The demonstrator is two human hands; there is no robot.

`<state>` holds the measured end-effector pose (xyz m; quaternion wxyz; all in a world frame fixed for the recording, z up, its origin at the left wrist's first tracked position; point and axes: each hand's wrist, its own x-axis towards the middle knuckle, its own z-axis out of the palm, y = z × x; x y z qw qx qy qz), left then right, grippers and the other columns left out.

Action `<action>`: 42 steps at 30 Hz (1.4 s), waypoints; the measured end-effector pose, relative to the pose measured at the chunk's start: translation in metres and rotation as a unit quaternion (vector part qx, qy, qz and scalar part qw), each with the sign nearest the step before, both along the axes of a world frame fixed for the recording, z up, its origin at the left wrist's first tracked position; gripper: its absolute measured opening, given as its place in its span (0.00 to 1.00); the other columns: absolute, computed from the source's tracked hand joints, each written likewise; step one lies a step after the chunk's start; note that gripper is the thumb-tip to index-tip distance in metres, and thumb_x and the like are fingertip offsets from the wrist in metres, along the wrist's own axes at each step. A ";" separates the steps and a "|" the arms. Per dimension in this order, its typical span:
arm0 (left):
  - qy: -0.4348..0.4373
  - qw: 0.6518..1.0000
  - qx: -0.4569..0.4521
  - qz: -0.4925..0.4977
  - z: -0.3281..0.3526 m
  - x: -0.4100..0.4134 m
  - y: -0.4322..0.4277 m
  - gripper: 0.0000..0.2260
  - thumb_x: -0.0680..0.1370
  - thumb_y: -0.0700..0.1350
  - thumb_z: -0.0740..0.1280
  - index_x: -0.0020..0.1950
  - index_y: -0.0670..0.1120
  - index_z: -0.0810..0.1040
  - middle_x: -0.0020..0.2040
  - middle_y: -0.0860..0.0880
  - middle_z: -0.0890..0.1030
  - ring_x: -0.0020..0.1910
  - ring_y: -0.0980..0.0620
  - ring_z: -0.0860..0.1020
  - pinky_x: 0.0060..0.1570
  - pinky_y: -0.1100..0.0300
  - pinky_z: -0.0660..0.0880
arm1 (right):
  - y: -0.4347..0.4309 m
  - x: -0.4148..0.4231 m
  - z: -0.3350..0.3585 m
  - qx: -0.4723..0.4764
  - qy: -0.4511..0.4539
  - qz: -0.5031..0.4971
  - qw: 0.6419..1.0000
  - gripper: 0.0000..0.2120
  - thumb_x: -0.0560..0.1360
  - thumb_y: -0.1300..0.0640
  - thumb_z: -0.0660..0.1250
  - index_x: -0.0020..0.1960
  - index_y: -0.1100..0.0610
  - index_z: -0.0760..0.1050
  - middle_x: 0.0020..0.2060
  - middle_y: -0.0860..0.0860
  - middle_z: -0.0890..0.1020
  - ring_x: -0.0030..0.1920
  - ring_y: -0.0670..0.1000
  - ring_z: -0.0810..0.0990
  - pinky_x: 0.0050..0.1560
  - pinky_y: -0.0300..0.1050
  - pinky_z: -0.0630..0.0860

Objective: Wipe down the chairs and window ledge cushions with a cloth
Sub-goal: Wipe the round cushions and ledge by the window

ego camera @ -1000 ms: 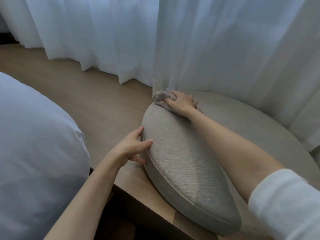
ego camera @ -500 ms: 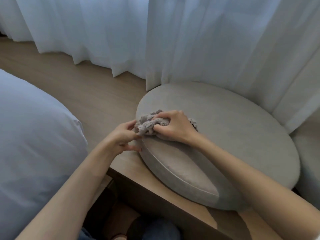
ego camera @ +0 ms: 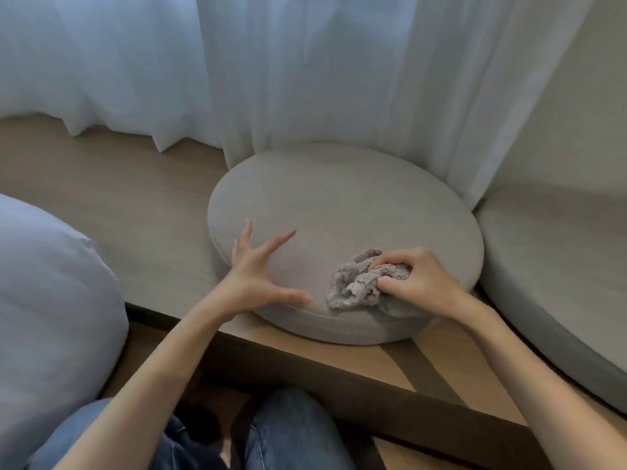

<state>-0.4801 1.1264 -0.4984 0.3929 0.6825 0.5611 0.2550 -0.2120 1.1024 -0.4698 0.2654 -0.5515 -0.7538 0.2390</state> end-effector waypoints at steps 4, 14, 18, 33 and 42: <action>0.065 0.996 0.064 -0.024 -0.005 0.017 -0.008 0.37 0.57 0.51 0.82 0.61 0.67 0.70 0.78 0.50 0.42 0.77 0.48 0.40 0.73 0.40 0.47 | -0.020 0.029 -0.023 0.084 0.012 -0.126 0.988 0.09 0.66 0.54 0.70 0.42 0.40 0.80 0.44 0.39 0.83 0.49 0.41 0.80 0.52 0.40 0.75; 0.189 0.964 0.177 -0.052 -0.008 0.043 -0.013 0.32 0.63 0.64 0.73 0.64 0.71 0.63 0.76 0.57 0.59 0.77 0.49 0.52 0.63 0.27 0.34 | -0.064 0.097 -0.051 0.130 -0.121 -0.374 0.910 0.17 0.73 0.51 0.66 0.62 0.48 0.76 0.60 0.50 0.79 0.58 0.55 0.76 0.49 0.45 0.71; 0.213 0.949 0.210 -0.104 -0.015 0.076 -0.014 0.30 0.67 0.71 0.60 0.69 0.66 0.66 0.76 0.55 0.59 0.77 0.48 0.51 0.67 0.30 0.39 | -0.081 0.101 -0.084 0.056 -0.212 -0.378 0.899 0.22 0.76 0.52 0.64 0.69 0.53 0.71 0.63 0.54 0.75 0.61 0.57 0.72 0.50 0.49 0.73; 0.216 0.928 0.279 -0.124 -0.021 0.097 -0.014 0.28 0.76 0.68 0.53 0.71 0.58 0.68 0.75 0.51 0.63 0.76 0.47 0.55 0.73 0.38 0.45 | -0.091 0.110 -0.116 0.051 -0.111 -0.273 0.954 0.17 0.75 0.45 0.66 0.59 0.52 0.79 0.59 0.51 0.78 0.60 0.53 0.74 0.53 0.39 0.66; 0.216 0.921 0.297 -0.128 -0.023 0.102 -0.022 0.26 0.76 0.64 0.53 0.71 0.55 0.69 0.74 0.50 0.66 0.75 0.47 0.59 0.74 0.41 0.48 | -0.087 0.125 -0.119 0.057 -0.109 -0.281 0.952 0.19 0.77 0.45 0.62 0.65 0.51 0.76 0.64 0.52 0.75 0.62 0.53 0.74 0.56 0.46 0.71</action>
